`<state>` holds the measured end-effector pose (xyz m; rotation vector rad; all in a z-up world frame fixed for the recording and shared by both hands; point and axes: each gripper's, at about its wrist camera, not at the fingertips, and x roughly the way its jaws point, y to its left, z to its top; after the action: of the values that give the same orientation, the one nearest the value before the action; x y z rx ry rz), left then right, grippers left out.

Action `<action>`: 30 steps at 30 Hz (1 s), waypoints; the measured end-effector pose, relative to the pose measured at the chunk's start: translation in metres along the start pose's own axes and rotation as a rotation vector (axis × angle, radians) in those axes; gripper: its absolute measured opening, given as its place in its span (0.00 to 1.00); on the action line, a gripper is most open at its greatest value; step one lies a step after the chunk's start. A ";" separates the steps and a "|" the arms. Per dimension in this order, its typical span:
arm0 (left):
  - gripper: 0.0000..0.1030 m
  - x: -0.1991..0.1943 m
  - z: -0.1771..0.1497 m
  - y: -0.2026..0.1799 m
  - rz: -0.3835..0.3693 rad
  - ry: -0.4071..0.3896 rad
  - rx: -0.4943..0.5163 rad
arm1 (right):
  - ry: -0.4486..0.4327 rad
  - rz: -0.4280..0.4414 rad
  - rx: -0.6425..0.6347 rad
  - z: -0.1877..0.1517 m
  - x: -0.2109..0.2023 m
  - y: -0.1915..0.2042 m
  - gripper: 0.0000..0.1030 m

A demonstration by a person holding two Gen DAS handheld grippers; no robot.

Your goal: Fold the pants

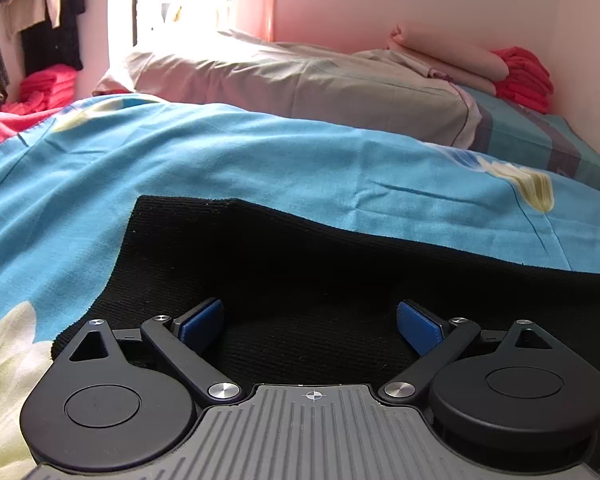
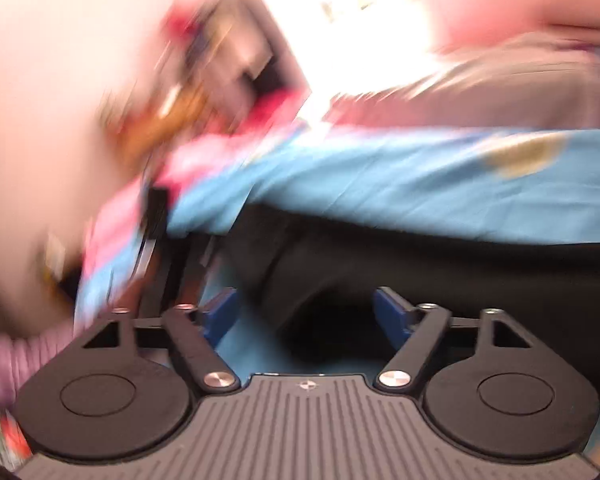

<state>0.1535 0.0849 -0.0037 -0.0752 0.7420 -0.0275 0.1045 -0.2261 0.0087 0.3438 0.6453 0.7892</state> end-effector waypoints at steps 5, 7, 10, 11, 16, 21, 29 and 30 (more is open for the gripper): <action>1.00 -0.002 -0.003 -0.001 0.020 -0.006 0.026 | -0.061 -0.309 0.195 0.004 -0.047 -0.108 0.24; 1.00 -0.002 -0.002 0.001 0.013 -0.007 0.018 | -0.161 -0.318 0.401 0.000 -0.094 -0.159 0.32; 1.00 -0.003 -0.003 0.000 0.017 -0.010 0.023 | -0.349 -0.550 0.537 -0.004 -0.164 -0.217 0.00; 1.00 -0.003 -0.003 -0.001 0.020 -0.013 0.024 | -0.409 -0.583 0.618 -0.008 -0.186 -0.238 0.00; 1.00 -0.017 -0.002 0.004 0.042 -0.041 0.016 | -0.557 -0.954 0.637 0.001 -0.221 -0.231 0.32; 1.00 -0.068 0.007 0.031 0.127 -0.208 -0.038 | -0.416 -0.855 0.290 0.040 -0.126 -0.144 0.49; 1.00 -0.089 0.013 0.107 0.387 -0.267 -0.278 | 0.018 -0.312 -0.310 0.086 0.121 0.048 0.72; 1.00 -0.087 0.013 0.113 0.390 -0.256 -0.294 | 0.053 -0.278 -0.360 0.085 0.150 0.066 0.72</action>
<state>0.0976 0.2025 0.0560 -0.2088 0.4898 0.4568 0.2029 -0.0747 0.0467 -0.0952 0.5719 0.6334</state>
